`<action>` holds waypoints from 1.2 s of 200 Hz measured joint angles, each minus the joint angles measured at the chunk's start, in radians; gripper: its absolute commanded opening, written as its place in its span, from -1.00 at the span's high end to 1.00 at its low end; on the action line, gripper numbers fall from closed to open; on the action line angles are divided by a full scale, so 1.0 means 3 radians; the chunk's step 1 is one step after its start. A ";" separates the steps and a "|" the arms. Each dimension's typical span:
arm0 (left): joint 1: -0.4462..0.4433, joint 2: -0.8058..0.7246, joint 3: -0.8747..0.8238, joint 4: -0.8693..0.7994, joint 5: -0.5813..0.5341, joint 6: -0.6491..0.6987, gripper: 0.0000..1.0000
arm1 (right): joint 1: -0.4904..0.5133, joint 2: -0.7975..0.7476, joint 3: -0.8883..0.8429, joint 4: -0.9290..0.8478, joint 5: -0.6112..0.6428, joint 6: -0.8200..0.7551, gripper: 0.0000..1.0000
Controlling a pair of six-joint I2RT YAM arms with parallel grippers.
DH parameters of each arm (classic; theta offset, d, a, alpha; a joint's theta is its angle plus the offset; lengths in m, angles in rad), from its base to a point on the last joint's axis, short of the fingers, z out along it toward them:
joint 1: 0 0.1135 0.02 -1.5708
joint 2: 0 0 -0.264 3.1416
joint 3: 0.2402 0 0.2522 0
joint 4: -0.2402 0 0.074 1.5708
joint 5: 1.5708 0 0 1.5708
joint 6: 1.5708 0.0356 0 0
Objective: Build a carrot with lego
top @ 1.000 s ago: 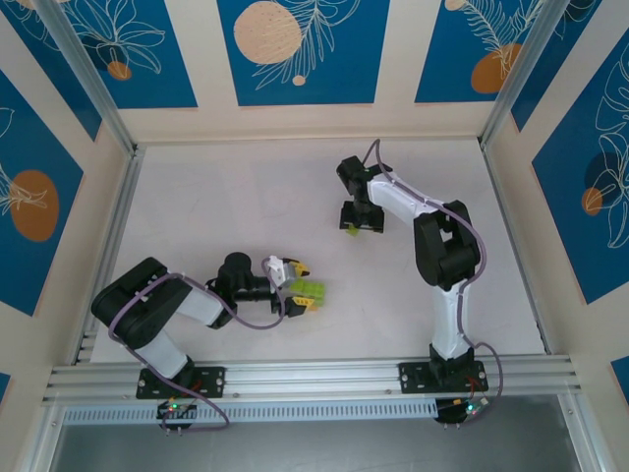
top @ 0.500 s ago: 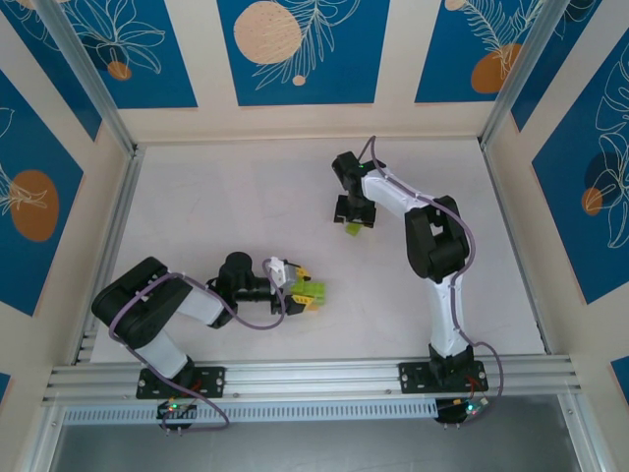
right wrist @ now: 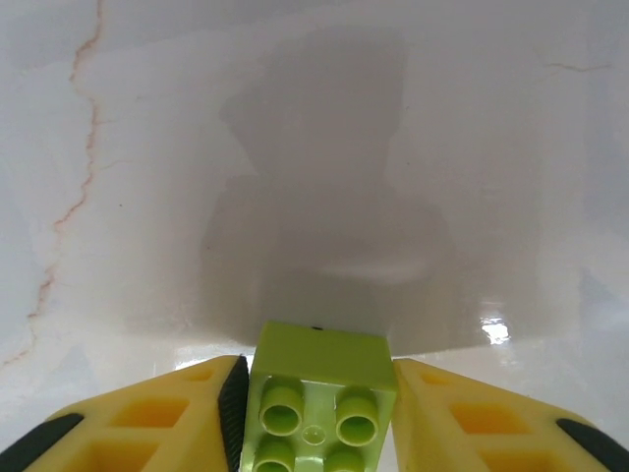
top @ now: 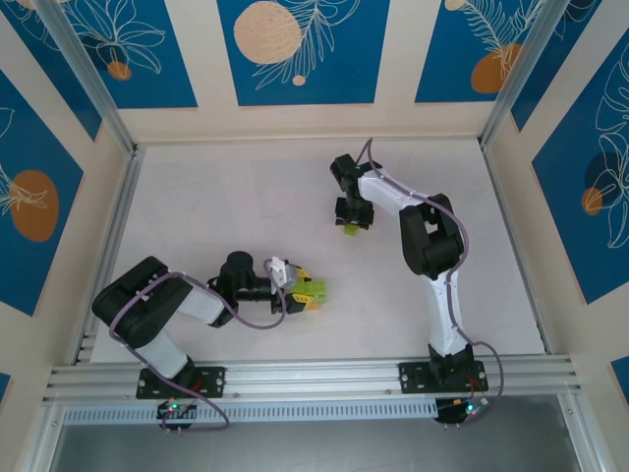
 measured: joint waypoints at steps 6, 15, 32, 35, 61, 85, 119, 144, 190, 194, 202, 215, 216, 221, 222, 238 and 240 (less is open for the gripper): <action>0.0000 0.0000 0.0000 -0.0005 0.0000 0.0000 -0.08 | 0.0000 0.0000 0.0000 0.0000 0.0000 0.0000 0.26; 0.0000 0.0001 0.0000 -0.0011 0.0001 0.0000 -0.07 | 0.0000 0.0000 0.0000 0.0000 0.0001 -0.0001 0.29; 0.0000 0.0001 0.0008 -0.0033 0.0010 0.0001 -0.07 | 0.0000 0.0000 0.0000 -0.0001 0.0001 0.0000 0.33; 0.0000 0.0001 0.0009 -0.0036 0.0011 0.0001 -0.07 | 0.0000 -0.0001 0.0000 -0.0001 0.0001 -0.0001 0.34; 0.0000 0.0001 0.0024 -0.0067 0.0023 0.0003 -0.07 | 0.0001 -0.0031 -0.0034 0.0014 0.0001 -0.0001 0.38; 0.0000 0.0006 0.0042 -0.0072 0.0024 0.0017 -0.07 | 0.0029 -0.0173 -0.0195 0.0000 0.0003 -0.0013 0.39; 0.0000 0.0029 0.0050 -0.0084 0.0024 0.0062 -0.06 | 0.0203 -0.0693 -0.0467 -0.0127 -0.0001 -0.0041 0.40; 0.0000 0.0029 0.0053 -0.0106 0.0023 0.0080 -0.06 | 0.0450 -0.1209 -0.0635 -0.0251 -0.0094 -0.0051 0.41; -0.0001 0.0029 0.0056 -0.0155 0.0023 0.0088 -0.04 | 0.0918 -0.1635 -0.0778 -0.0497 -0.0351 0.0004 0.42; -0.0001 0.0029 0.0056 -0.0158 0.0023 0.0088 -0.04 | 0.0956 -0.1635 -0.0782 -0.0521 -0.0360 0.0014 0.42; -0.0001 0.0031 0.0056 -0.0159 0.0023 0.0088 -0.03 | 0.1024 -0.1635 -0.0801 -0.0551 -0.0380 0.0032 0.42; -0.0001 0.0036 0.0058 -0.0160 0.0023 0.0088 -0.02 | 0.1105 -0.1635 -0.0832 -0.0617 -0.0393 0.0065 0.42; -0.0001 0.0036 0.0058 -0.0160 0.0023 0.0088 -0.02 | 0.1109 -0.1635 -0.0834 -0.0618 -0.0393 0.0065 0.42; -0.0001 0.0038 0.0061 -0.0160 0.0023 0.0088 -0.02 | 0.1133 -0.1635 -0.0844 -0.0638 -0.0402 0.0078 0.42; -0.0001 0.0038 0.0061 -0.0160 0.0023 0.0088 -0.02 | 0.1138 -0.1635 -0.0846 -0.0642 -0.0402 0.0078 0.42; -0.0005 0.0043 0.0062 -0.0161 0.0023 0.0088 -0.01 | 0.1188 -0.1635 -0.0872 -0.0702 -0.0401 0.0118 0.42; -0.0006 0.0045 0.0062 -0.0163 0.0023 0.0088 -0.01 | 0.1193 -0.1635 -0.0876 -0.0710 -0.0399 0.0125 0.42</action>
